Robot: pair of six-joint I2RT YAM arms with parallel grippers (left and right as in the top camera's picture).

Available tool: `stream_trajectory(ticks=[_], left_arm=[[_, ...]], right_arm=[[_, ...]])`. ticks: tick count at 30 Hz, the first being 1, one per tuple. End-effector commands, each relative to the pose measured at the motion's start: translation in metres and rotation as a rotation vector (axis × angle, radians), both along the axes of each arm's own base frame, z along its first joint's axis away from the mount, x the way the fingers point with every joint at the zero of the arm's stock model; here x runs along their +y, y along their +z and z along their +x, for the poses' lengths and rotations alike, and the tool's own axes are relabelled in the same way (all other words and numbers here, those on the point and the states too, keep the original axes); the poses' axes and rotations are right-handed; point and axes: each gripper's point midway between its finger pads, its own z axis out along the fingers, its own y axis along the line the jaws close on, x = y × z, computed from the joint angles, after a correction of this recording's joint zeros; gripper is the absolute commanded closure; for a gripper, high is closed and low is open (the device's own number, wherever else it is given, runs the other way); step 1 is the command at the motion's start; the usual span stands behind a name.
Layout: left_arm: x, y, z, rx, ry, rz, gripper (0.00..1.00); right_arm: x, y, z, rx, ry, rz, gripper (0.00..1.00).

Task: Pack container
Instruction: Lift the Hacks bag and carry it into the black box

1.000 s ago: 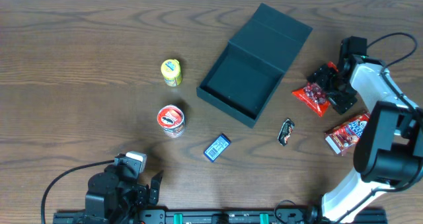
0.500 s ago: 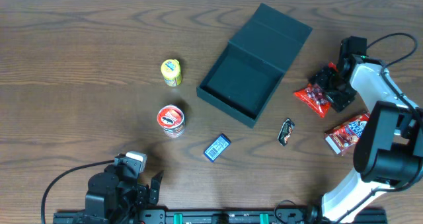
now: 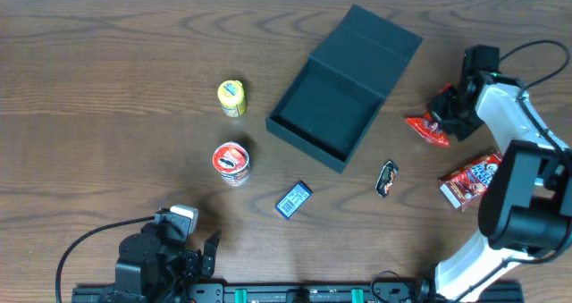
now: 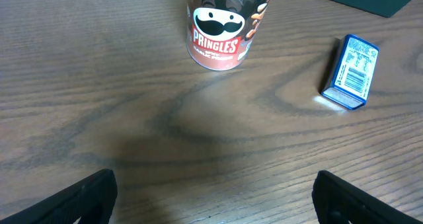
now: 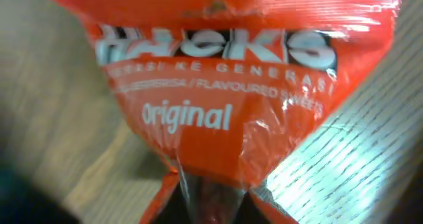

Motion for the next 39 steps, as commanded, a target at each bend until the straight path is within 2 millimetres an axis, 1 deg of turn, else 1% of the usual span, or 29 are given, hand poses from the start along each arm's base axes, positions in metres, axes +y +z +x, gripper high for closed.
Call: stream_trajectory(ticks=[1,3,6,7,10,13,15,18,19,21,23,27,29,32,33,35,39], left_arm=[[0.0,-0.013,-0.004,0.046,0.004,-0.005,0.05],[0.0,-0.013,-0.004,0.046,0.004,-0.005,0.05],[0.0,-0.013,-0.004,0.046,0.004,-0.005,0.05],[0.0,-0.013,-0.004,0.046,0.004,-0.005,0.05],[0.0,-0.013,-0.004,0.046,0.004,-0.005,0.05],[0.0,-0.013,-0.004,0.046,0.004,-0.005,0.05],[0.0,-0.013,-0.004,0.046,0.004,-0.005,0.05],[0.0,-0.013,-0.004,0.046,0.004,-0.005,0.05],[0.0,-0.013,-0.004,0.046,0.004,-0.005,0.05],[0.0,-0.013,-0.004,0.046,0.004,-0.005,0.05],[0.0,-0.013,-0.004,0.046,0.004,-0.005,0.05],[0.0,-0.013,-0.004,0.046,0.004,-0.005,0.05],[0.0,-0.013,-0.004,0.046,0.004,-0.005,0.05],[0.0,-0.013,-0.004,0.046,0.004,-0.005,0.05],[0.0,-0.013,-0.004,0.046,0.004,-0.005,0.05],[0.0,-0.013,-0.004,0.046,0.004,-0.005,0.05],[0.0,-0.013,-0.004,0.046,0.004,-0.005,0.05]], right_arm=[[0.0,-0.004,-0.002,0.029,0.005,-0.017,0.99],[-0.001,0.005,0.0,0.019,0.004,-0.02,0.99],[-0.003,0.033,0.004,-0.019,0.001,-0.027,0.99],[-0.003,0.045,0.006,-0.035,0.001,-0.03,0.99],[-0.001,0.089,0.005,-0.104,0.005,-0.042,0.99],[0.008,0.128,-0.001,-0.175,0.024,-0.049,0.99],[0.024,0.156,-0.007,-0.242,0.059,-0.034,0.99],[0.058,0.191,-0.015,-0.344,0.14,0.021,0.99],[0.072,0.202,-0.017,-0.375,0.172,0.04,0.99],[0.093,0.213,-0.023,-0.405,0.208,0.064,0.99],[0.115,0.217,-0.027,-0.409,0.23,0.079,0.99],[0.147,0.207,-0.034,-0.366,0.149,0.073,0.99],[0.166,0.204,-0.032,-0.375,0.155,0.078,0.99],[0.202,0.202,-0.02,-0.416,0.236,0.104,0.99],[0.215,0.197,-0.015,-0.417,0.26,0.111,0.99],[0.226,0.184,-0.011,-0.396,0.276,0.115,0.99],[0.238,0.145,-0.006,-0.294,0.233,0.117,0.99]])
